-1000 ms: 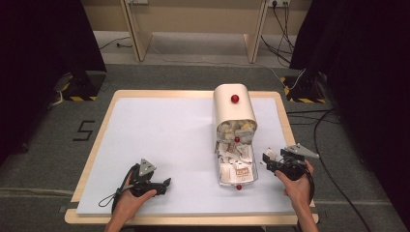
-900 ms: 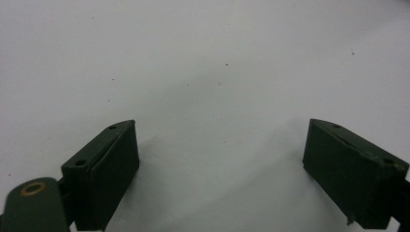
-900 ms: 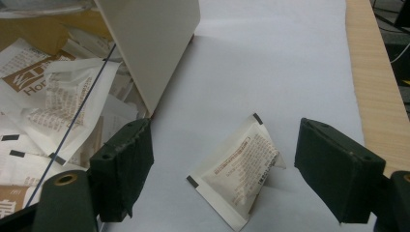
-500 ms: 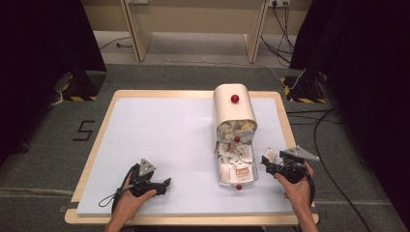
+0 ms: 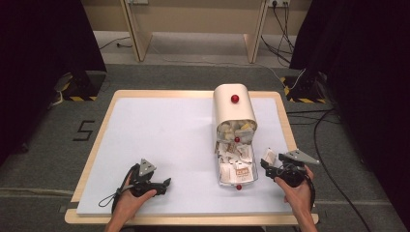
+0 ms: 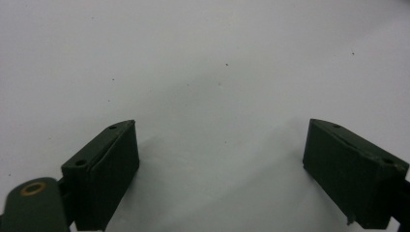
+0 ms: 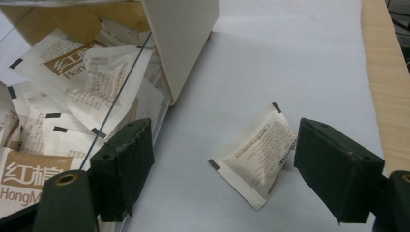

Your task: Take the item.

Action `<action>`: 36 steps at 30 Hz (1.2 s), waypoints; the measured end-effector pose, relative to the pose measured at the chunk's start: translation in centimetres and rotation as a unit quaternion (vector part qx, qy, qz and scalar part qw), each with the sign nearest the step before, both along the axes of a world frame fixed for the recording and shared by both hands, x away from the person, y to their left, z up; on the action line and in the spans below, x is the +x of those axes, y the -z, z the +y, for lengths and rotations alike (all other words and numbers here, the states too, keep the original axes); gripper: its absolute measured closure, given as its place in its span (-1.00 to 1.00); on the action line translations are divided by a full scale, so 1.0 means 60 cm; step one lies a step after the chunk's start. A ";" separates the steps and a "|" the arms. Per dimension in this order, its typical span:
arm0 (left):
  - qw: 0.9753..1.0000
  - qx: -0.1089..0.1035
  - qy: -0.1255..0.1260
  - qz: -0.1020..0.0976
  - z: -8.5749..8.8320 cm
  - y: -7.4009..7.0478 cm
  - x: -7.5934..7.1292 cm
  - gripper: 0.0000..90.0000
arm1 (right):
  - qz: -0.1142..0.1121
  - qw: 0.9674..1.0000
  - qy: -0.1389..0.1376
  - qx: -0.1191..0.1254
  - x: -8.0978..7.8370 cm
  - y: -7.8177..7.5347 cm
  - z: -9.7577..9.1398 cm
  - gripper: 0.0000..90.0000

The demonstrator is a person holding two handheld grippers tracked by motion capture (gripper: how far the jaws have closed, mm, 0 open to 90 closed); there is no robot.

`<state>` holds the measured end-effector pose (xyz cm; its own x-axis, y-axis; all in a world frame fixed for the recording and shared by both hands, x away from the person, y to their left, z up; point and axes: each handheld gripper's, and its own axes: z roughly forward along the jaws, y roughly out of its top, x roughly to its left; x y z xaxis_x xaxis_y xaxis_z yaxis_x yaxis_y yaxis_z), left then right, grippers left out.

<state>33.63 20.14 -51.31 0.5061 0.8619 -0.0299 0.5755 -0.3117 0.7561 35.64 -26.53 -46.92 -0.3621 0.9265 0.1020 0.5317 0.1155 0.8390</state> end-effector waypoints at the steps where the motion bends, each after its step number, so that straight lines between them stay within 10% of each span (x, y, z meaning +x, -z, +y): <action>1: 1.000 0.000 0.000 0.000 0.000 0.000 0.000 -0.74 | -0.001 1.000 -0.001 0.000 -0.002 0.000 0.000 -0.50; 36: 1.000 0.003 0.001 0.000 0.000 0.000 0.000 -0.74 | 0.002 1.000 -0.011 -0.001 -0.053 0.012 0.000 -0.51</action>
